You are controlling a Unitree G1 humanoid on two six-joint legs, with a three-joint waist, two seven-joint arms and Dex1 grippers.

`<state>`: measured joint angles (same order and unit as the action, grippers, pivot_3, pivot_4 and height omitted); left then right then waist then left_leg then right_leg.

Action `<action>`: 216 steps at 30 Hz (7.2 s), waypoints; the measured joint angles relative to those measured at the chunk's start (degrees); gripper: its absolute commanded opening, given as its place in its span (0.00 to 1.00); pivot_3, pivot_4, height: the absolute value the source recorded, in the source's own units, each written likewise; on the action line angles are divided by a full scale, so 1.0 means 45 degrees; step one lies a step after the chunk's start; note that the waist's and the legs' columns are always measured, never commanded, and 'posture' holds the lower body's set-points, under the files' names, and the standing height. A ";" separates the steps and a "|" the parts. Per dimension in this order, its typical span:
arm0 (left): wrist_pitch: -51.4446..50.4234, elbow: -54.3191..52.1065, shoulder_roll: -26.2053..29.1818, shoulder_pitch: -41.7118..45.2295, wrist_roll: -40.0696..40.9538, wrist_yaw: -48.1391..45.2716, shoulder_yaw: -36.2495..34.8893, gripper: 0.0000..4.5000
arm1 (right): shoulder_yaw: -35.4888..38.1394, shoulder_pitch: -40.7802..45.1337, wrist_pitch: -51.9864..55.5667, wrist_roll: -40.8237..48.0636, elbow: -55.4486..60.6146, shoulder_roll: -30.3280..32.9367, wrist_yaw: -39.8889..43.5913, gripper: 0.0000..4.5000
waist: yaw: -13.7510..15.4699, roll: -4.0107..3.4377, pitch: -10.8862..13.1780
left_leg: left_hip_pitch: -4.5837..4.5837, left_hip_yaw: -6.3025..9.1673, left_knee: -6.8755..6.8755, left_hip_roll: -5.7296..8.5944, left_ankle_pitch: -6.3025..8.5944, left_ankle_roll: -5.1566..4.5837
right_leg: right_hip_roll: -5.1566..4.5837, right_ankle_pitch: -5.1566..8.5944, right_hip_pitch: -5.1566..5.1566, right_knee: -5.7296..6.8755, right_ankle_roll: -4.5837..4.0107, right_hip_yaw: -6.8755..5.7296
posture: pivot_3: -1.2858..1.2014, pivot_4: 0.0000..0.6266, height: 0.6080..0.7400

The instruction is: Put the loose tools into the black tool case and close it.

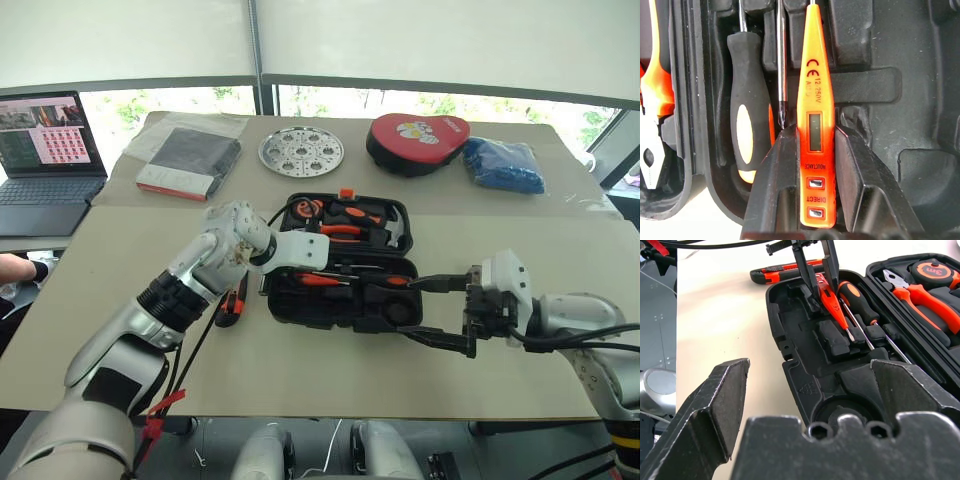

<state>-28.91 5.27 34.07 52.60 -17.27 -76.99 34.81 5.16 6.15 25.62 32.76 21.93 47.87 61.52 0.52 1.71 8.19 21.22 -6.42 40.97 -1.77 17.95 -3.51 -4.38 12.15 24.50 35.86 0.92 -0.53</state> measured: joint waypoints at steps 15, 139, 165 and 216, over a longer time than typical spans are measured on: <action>-0.0421 -0.0306 -0.0756 -0.0520 0.1402 -0.0320 -0.1058 0.63 | -0.0065 0.0252 0.0209 0.0002 -0.0003 -0.0005 -0.0133 1.00 | 0.0032 0.0001 0.0000 | 0.0020 0.0002 0.0002 0.0002 0.0006 -0.0010 | -0.0008 0.0007 0.0009 -0.0011 0.0011 -0.0006 | 0.52 0.24 1.00; -0.7623 -0.7805 -0.3066 -1.0015 0.8803 1.6274 -0.8997 0.38 | 0.2034 -0.1334 -0.5440 0.1735 -0.1133 -0.2340 0.1647 1.00 | 0.0043 -0.0064 0.0008 | -0.0201 -0.0008 -0.0250 -0.0006 -0.0037 0.0120 | -0.0061 0.0019 -0.0082 -0.0009 -0.0084 -0.0008 | 0.52 0.24 1.00; -0.2014 -0.3675 0.0994 -0.2667 0.6184 0.2601 -0.0525 0.38 | 0.4526 -0.4094 -0.5739 0.1142 -0.1996 -0.1052 0.2970 1.00 | -0.0015 -0.0020 0.0048 | -0.0092 0.0002 -0.0201 0.0013 -0.0029 0.0092 | 0.0009 0.0059 -0.0032 -0.0039 -0.0058 -0.0004 | 0.52 0.24 1.00; -0.2274 -0.2591 -0.1074 -0.1739 0.4346 0.2878 0.0117 0.38 | 0.4134 -0.4601 -0.4360 0.1410 0.0036 -0.1420 0.1293 1.00 | 0.0118 -0.0022 0.0046 | -0.0019 0.0039 -0.0024 0.0019 0.0019 0.0007 | -0.0006 0.0052 -0.0043 -0.0004 -0.0016 -0.0001 | 0.52 0.24 1.00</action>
<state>-39.15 -6.39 29.24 44.77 2.29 -64.04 35.33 23.77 -14.55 6.00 39.11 22.09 41.49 67.34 1.05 1.61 8.40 21.14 -6.24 40.86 -1.69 18.04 -3.47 -4.41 12.39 24.31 35.84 0.85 -0.53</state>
